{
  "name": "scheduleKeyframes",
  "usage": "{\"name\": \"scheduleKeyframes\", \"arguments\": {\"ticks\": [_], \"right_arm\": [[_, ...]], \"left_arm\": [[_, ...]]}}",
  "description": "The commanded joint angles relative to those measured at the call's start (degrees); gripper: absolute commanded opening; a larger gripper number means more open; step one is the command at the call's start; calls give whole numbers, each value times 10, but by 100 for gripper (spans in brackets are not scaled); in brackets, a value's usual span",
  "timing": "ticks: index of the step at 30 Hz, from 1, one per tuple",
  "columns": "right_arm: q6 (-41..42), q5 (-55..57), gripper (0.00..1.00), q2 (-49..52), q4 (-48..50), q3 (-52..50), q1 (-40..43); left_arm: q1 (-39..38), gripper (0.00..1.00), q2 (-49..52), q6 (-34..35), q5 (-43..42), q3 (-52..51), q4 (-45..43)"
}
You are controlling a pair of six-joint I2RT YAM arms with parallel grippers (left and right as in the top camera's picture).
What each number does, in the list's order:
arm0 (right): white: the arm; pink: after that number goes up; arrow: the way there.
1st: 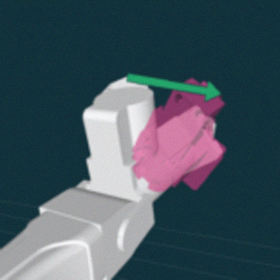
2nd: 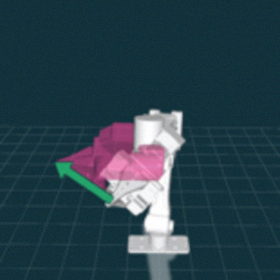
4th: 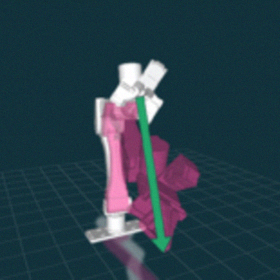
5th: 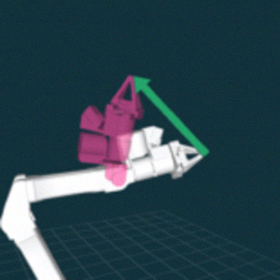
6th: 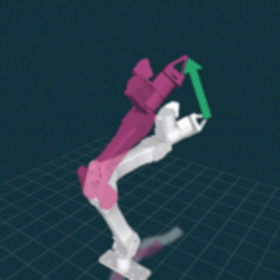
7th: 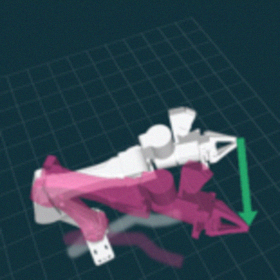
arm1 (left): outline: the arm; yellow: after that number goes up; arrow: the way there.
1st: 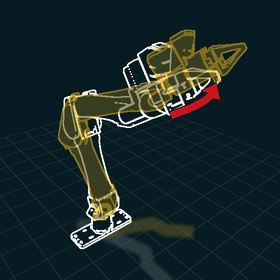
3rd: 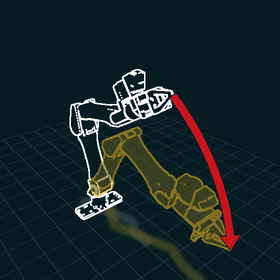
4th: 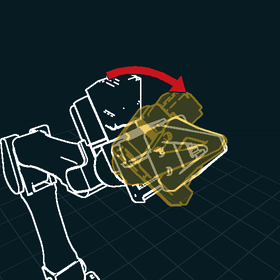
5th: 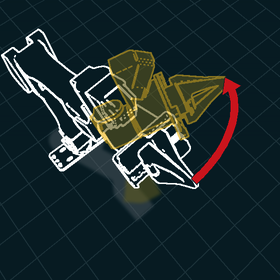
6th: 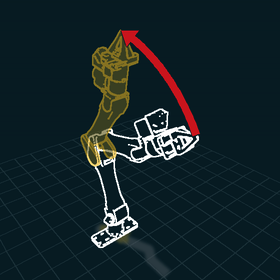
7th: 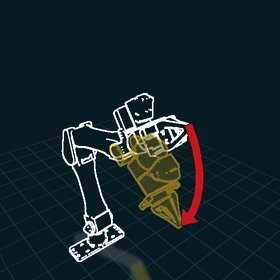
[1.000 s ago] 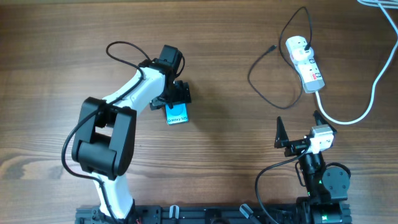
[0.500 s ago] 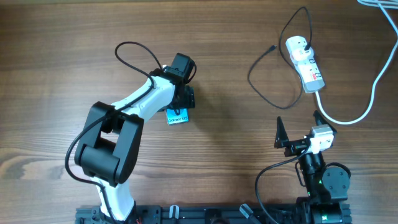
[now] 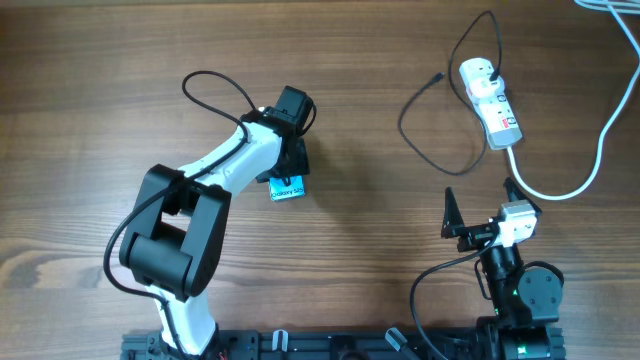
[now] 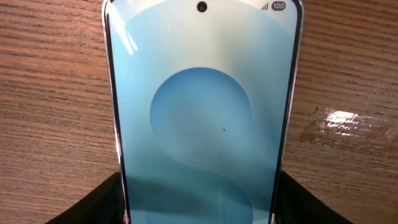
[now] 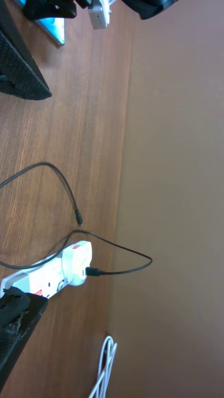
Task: Plug charger to phone and switch on socket
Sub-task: 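Lift the phone with the left gripper and tilt it upright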
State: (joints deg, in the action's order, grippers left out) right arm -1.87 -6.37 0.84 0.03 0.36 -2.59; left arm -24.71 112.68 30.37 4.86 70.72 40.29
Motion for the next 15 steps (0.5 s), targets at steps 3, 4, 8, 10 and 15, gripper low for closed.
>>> {"name": "scheduleKeyframes", "arguments": {"ticks": [3,4,8,10,15], "right_arm": [[-10,3,100,-4,3,-1,-3],[-10,3,100,-4,3,-1,-3],[-10,3,100,-4,3,-1,-3],[-10,3,100,-4,3,-1,-3],[-10,3,100,-4,3,-1,-3]], "left_arm": [[3,57,52,14,-52,-23,24],[7,57,50,14,-52,-15,31],[26,55,50,14,-52,32,66],[33,55,50,14,-52,50,85],[46,53,50,14,-52,99,134]]}}
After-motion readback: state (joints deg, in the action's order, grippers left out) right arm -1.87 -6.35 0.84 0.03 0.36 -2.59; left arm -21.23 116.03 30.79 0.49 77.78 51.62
